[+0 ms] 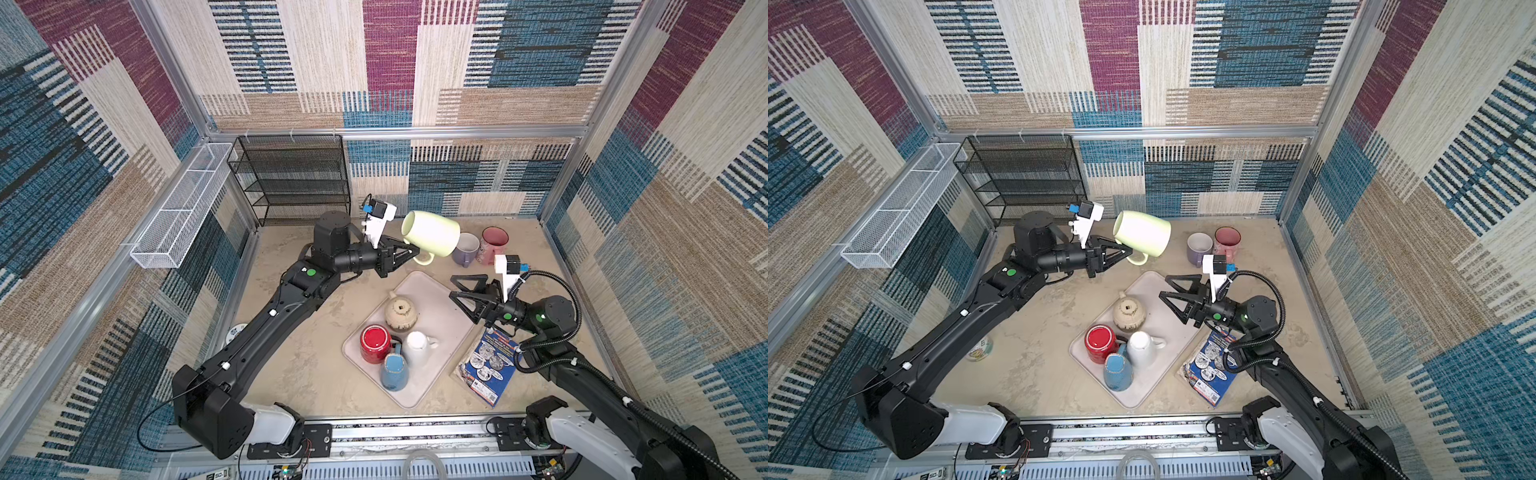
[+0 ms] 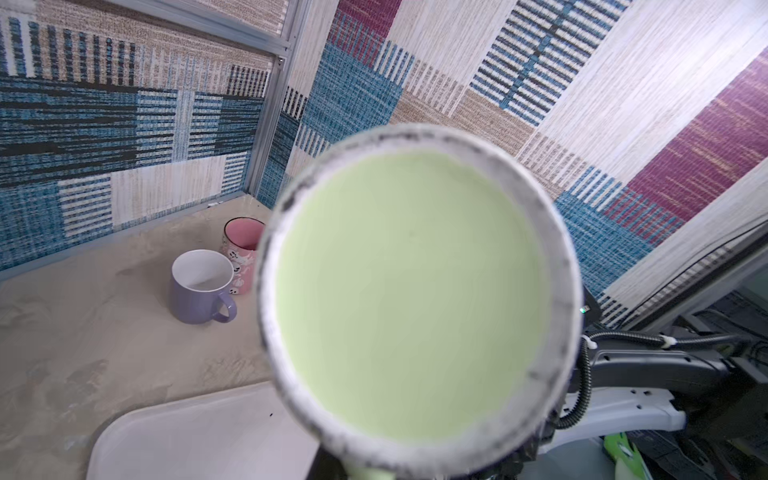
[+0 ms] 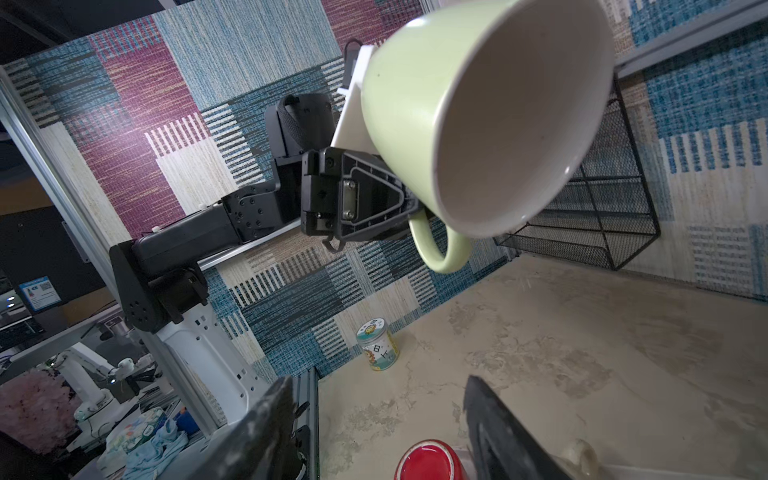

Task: Turn the mug right side up
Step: 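Move the right gripper toward the light green mug held by the left gripper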

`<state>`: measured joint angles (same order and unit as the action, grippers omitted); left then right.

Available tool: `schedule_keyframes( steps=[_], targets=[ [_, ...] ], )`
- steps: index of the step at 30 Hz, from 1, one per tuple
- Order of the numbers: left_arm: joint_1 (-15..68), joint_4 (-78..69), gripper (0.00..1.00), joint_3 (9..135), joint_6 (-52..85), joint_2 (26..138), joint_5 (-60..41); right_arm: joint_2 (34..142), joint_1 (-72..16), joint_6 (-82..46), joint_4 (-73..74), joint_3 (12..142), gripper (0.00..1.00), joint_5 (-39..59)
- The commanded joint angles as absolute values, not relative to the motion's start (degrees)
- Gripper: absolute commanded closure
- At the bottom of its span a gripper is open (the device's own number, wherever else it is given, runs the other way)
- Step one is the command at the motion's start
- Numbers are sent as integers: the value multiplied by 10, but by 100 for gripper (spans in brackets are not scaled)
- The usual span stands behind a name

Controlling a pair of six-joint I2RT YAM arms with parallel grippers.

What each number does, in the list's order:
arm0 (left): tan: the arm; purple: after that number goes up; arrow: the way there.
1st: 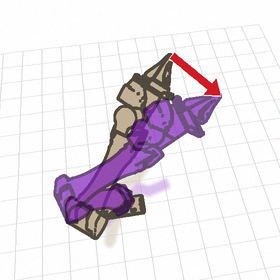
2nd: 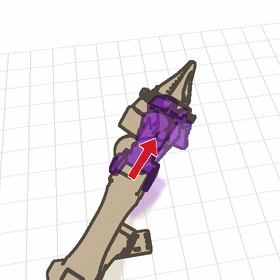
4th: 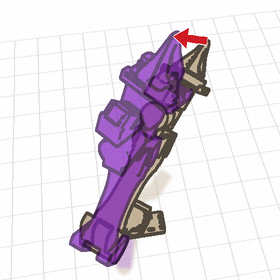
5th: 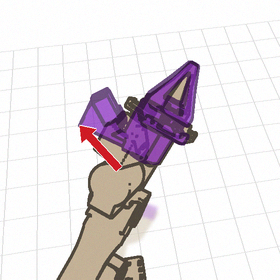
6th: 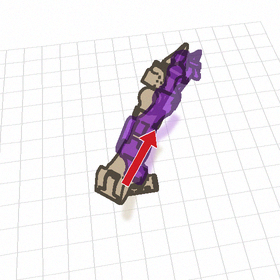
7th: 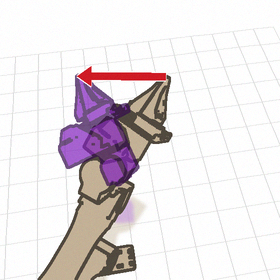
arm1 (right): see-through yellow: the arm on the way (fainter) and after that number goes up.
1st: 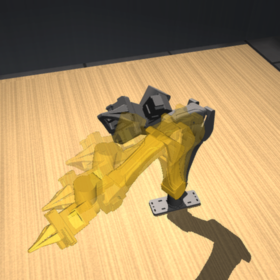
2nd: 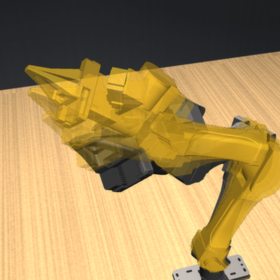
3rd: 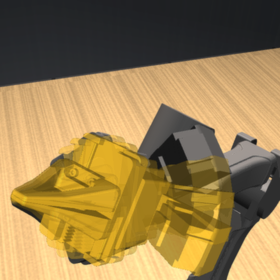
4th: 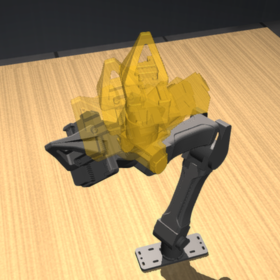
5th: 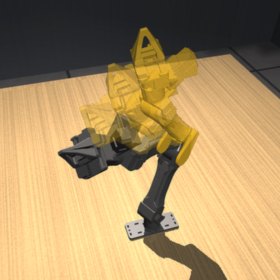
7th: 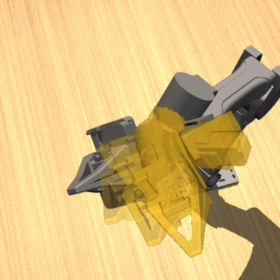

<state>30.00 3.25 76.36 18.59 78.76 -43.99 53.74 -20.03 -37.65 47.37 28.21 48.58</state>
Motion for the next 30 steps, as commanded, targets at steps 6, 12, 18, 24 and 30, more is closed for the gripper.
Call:
schedule_keyframes(
  steps=[6,12,18,24,30],
  targets=[
    [298,-107,100,745,266,772,-485,598,-202,-421,571,326,30,513],
    [298,-143,100,736,294,774,-490,648,-209,-445,611,362,32,516],
    [298,-165,100,732,309,777,-494,676,-219,-448,621,391,33,511],
    [299,-184,100,731,323,787,-498,706,-222,-453,642,408,36,506],
    [299,-201,100,727,332,794,-500,736,-227,-462,662,435,42,505]
  ],
)
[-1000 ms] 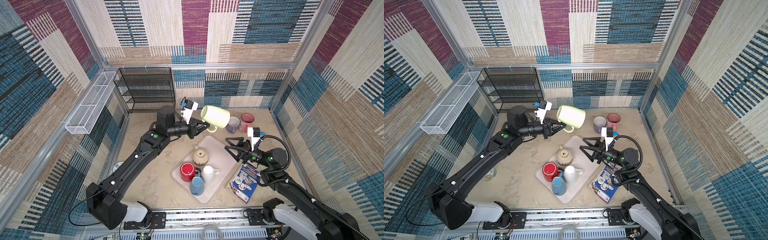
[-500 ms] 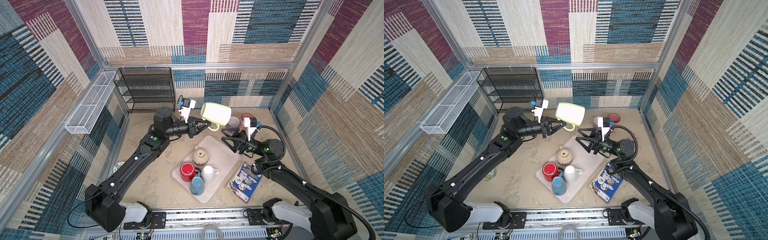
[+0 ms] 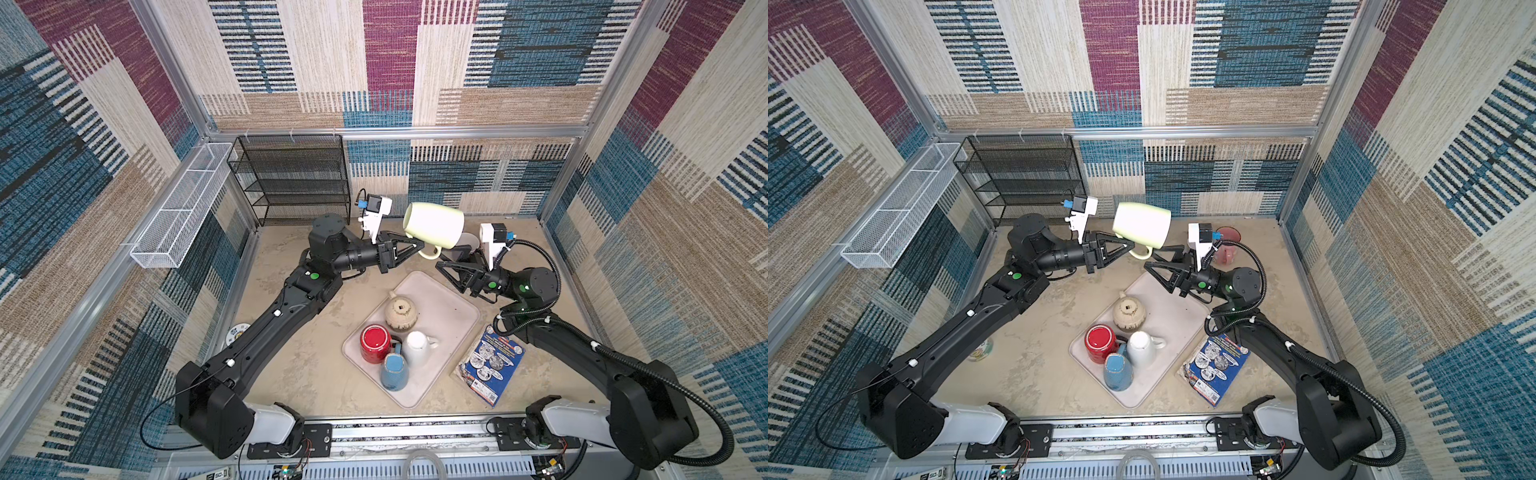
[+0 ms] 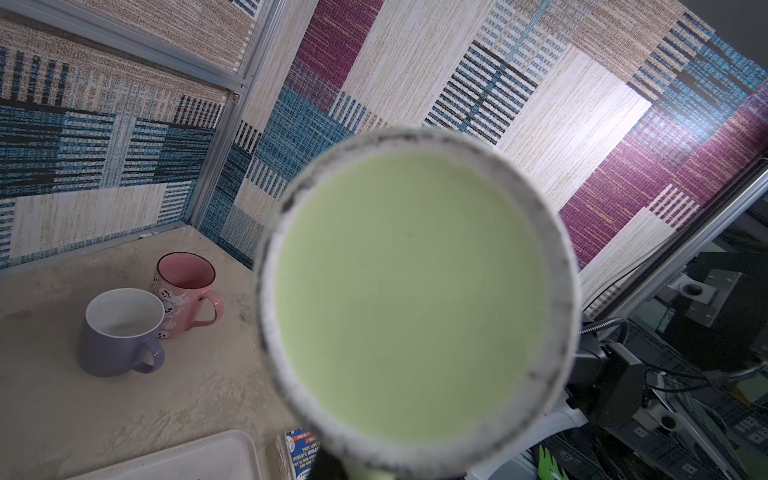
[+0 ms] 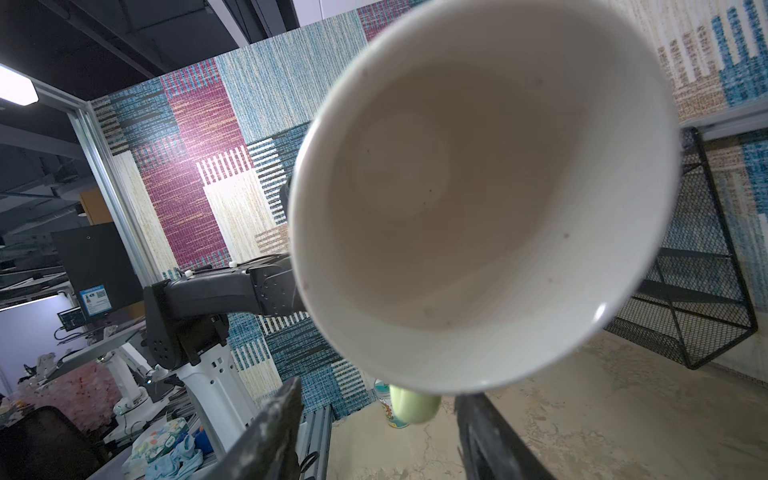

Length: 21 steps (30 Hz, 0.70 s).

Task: Turn the mug right side up

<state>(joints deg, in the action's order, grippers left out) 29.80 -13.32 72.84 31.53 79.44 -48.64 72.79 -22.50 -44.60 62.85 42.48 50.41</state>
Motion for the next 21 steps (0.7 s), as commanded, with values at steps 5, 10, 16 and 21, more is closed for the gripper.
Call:
schedule_keyframes(
  steps=[5,10,16,21],
  targets=[
    [299,-219,100,722,343,801,-505,757,-229,-471,675,452,48,504],
    [299,-232,100,714,351,806,-510,767,-229,-475,686,459,53,501],
    [300,-272,100,686,371,814,-513,779,-230,-488,710,460,61,492],
    [300,-293,100,679,386,821,-521,781,-230,-491,721,456,66,473]
  ],
)
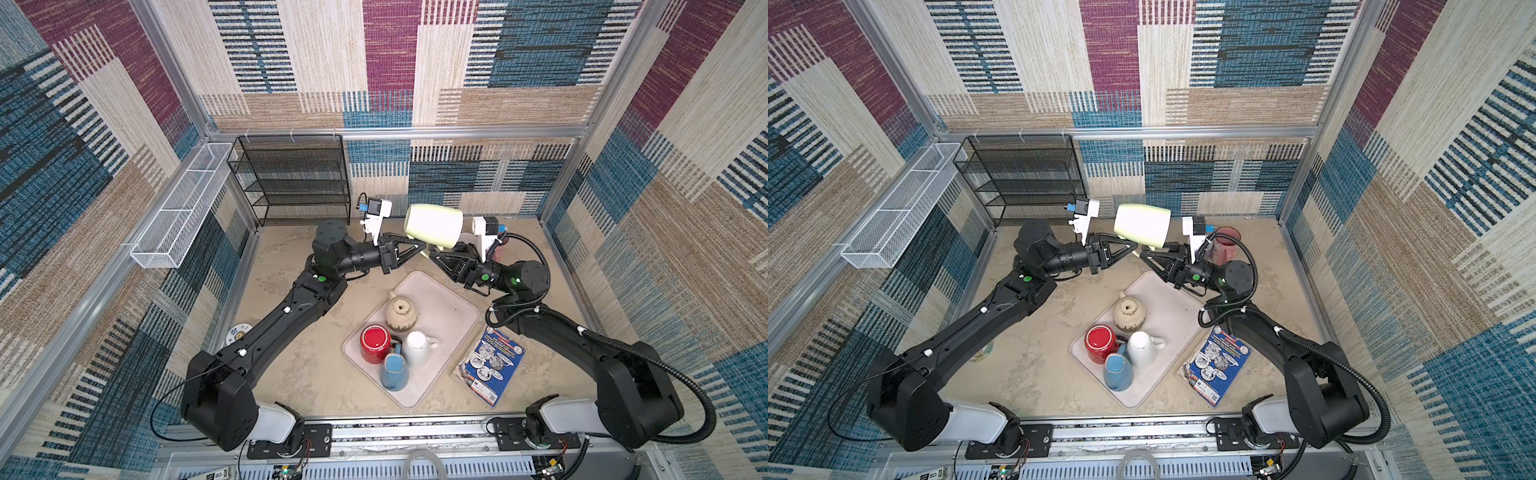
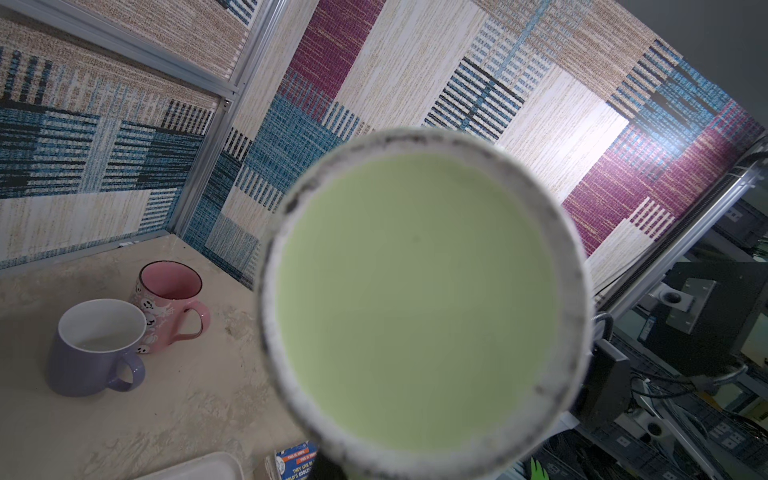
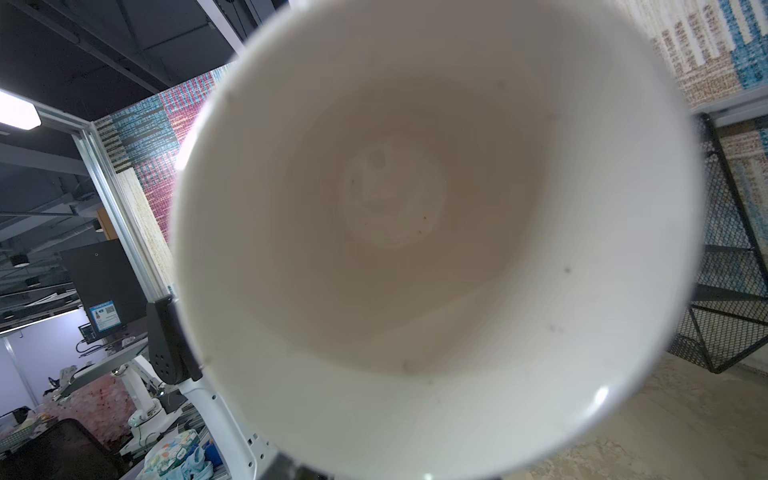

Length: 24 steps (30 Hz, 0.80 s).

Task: Turn the mug right side up

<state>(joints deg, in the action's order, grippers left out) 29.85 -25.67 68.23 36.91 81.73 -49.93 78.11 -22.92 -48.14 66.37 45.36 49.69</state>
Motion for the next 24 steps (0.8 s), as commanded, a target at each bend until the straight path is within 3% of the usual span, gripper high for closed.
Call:
schedule_keyframes(
  steps=[1,9,18,24],
  targets=[
    [299,-296,100,678,388,823,-522,783,-230,-492,723,456,68,470],
    [301,-323,100,666,407,834,-532,790,-230,-494,735,454,83,451],
    [302,-338,100,661,414,840,-532,805,-229,-504,740,460,78,450],
    [307,-336,100,666,414,844,-534,814,-229,-508,746,466,85,449]
  ],
)
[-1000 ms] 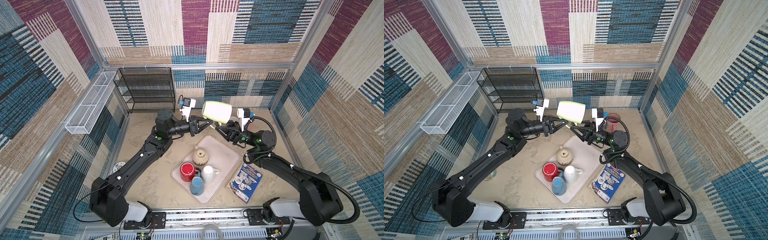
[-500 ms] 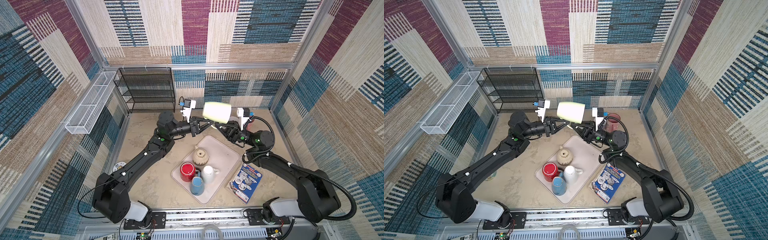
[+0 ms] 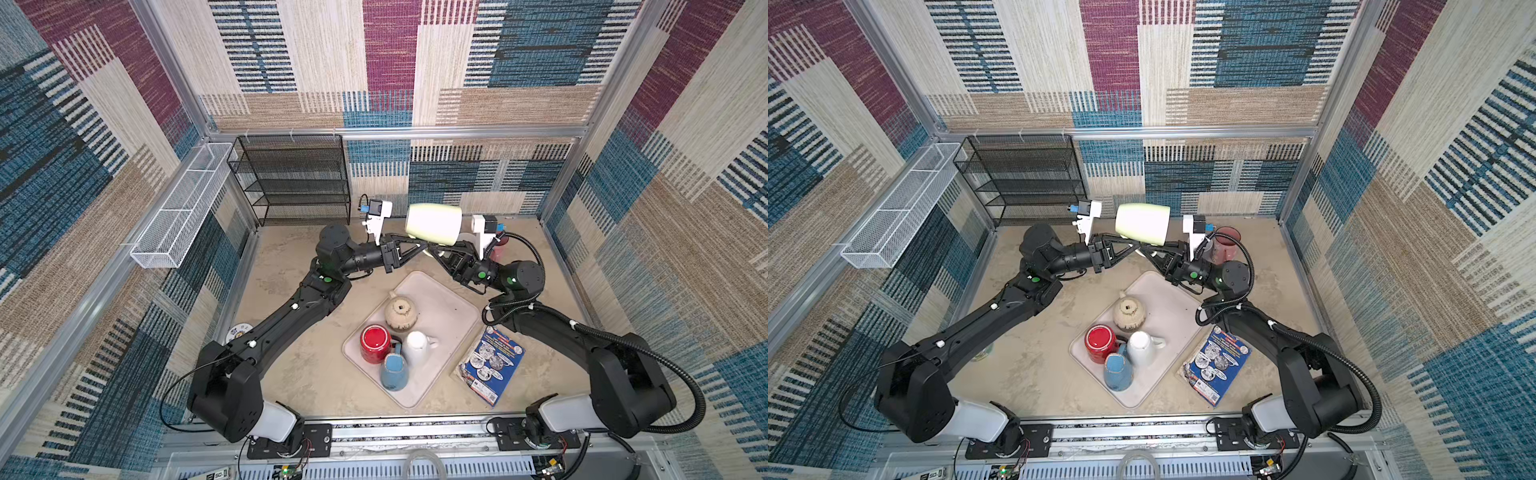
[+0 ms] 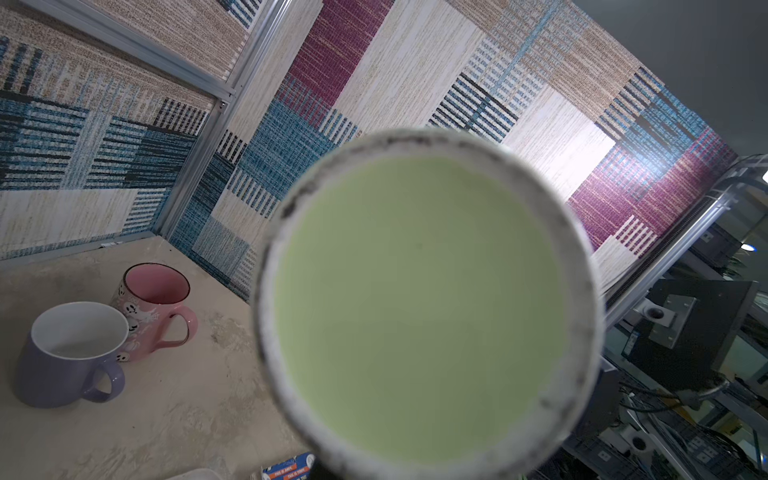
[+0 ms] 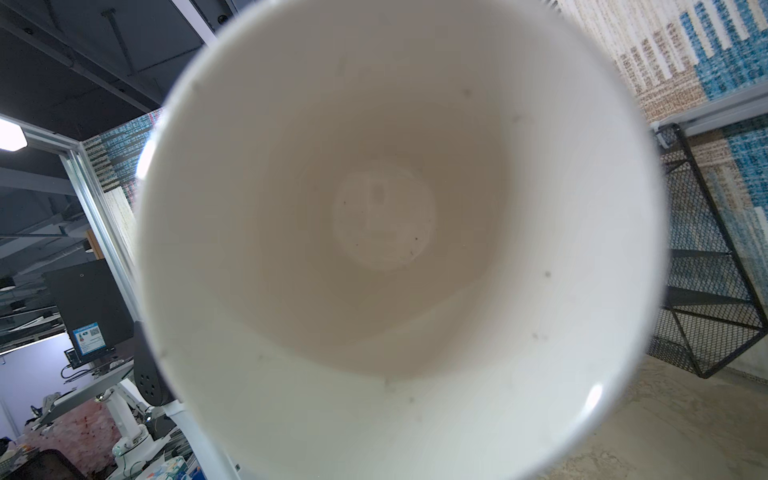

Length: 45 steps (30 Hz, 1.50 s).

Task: Turn the mug right side up

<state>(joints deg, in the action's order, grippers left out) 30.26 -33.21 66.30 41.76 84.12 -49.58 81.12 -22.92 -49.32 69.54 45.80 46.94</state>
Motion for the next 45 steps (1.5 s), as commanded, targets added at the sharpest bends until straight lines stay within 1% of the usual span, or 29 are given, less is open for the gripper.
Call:
schedule_keyframes(
  steps=[1,3,5,8,10,11,13,15,19,20,21,22,23,29,34,40,45],
  targets=[
    [308,-335,100,665,414,844,-534,815,-230,-509,748,466,87,449],
    [308,-331,100,663,409,841,-532,812,-229,-507,748,461,92,447],
    [308,-321,100,663,402,837,-530,808,-230,-504,746,457,100,445],
    [307,-312,100,663,397,833,-525,804,-230,-499,737,454,100,443],
    [306,-305,91,662,392,828,-519,800,-230,-494,732,453,100,444],
    [306,-295,82,662,385,824,-514,796,-229,-491,726,452,100,443],
    [305,-270,69,660,365,813,-505,787,-230,-482,711,448,100,442],
    [303,-249,62,656,346,801,-495,777,-230,-469,694,443,100,440],
    [300,-198,52,650,312,775,-466,753,-230,-440,646,433,100,436],
    [299,-186,45,648,304,768,-460,747,-230,-433,634,431,100,434],
    [298,-178,33,644,298,760,-456,741,-229,-427,619,429,100,433],
    [296,-168,14,639,291,751,-448,733,-230,-416,600,428,100,432],
    [295,-157,2,633,283,740,-439,724,-229,-405,578,428,100,427],
    [291,-40,0,611,224,671,-363,681,-230,-320,386,447,100,386],
    [291,94,0,609,155,600,-254,668,-229,-273,256,464,100,350],
    [290,190,0,605,124,533,-153,682,-230,-223,136,494,100,301],
    [290,258,0,606,125,521,-73,715,-229,-189,59,528,100,270]
  ],
)
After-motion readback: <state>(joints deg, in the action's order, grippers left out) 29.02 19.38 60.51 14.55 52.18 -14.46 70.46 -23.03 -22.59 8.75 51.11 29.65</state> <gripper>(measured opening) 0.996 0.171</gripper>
